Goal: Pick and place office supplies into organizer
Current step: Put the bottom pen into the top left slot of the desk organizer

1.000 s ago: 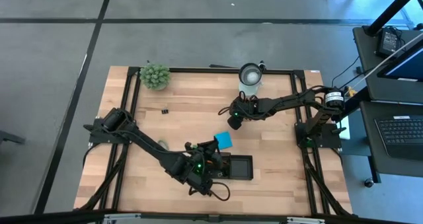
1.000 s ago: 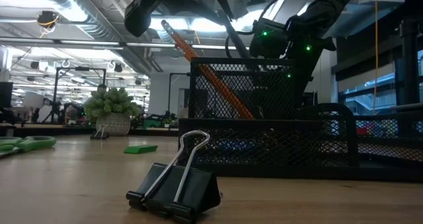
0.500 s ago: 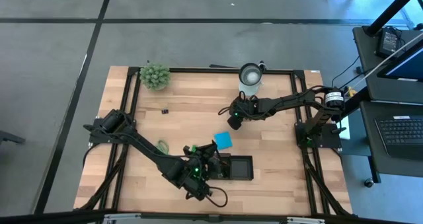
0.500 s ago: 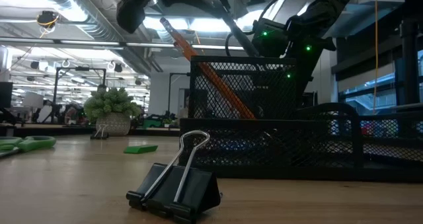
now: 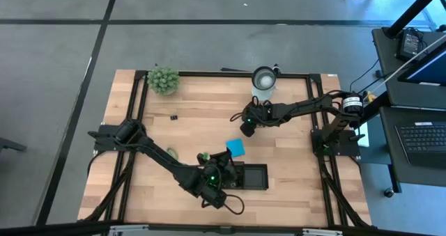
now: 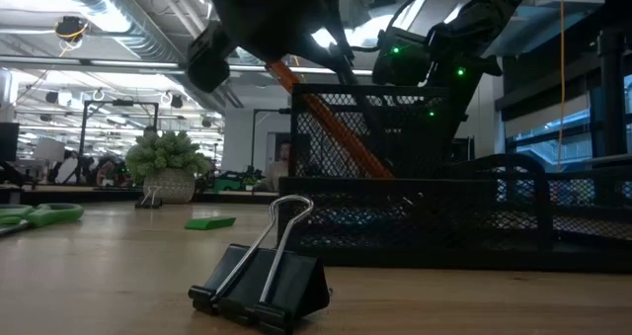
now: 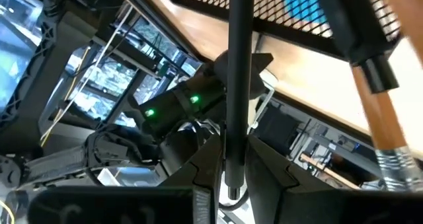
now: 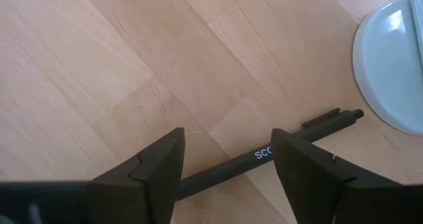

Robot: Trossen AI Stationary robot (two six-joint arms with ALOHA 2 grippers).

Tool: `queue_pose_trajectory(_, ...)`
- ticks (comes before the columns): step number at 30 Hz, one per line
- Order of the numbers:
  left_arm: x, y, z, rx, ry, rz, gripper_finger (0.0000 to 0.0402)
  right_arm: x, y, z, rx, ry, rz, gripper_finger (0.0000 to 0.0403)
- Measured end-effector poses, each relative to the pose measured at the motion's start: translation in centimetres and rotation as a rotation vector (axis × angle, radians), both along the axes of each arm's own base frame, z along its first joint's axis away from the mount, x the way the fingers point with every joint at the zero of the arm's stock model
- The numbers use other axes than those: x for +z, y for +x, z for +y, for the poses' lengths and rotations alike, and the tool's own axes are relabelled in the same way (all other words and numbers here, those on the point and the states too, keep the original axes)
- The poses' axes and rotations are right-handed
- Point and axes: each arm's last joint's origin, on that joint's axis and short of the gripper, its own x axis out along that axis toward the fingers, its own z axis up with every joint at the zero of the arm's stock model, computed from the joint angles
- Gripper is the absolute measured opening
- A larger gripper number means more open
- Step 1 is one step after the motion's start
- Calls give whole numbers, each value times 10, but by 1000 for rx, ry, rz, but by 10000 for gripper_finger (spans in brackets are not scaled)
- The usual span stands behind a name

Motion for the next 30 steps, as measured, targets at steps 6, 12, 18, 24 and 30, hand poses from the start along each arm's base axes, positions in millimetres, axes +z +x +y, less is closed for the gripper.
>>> queue_pose_trajectory(6, -2, 0, -1, -12, -3, 20, 47, 0, 0, 0, 0, 0, 0, 228)
queue_pose_trajectory(12, -2, 0, -1, -17, -12, 24, 57, 0, 0, 0, 0, 0, -1, 228)
queue_pose_trajectory(18, -2, 0, -1, -18, -17, 22, 72, 0, 0, 0, 0, 0, -2, 228)
queue_pose_trajectory(24, -2, 1, -2, -19, -23, 13, 82, 0, 0, 0, 0, 0, -2, 228)
queue_pose_trajectory(30, -1, 2, -7, -37, -64, -19, 93, 0, 0, 0, 1, 0, -1, 228)
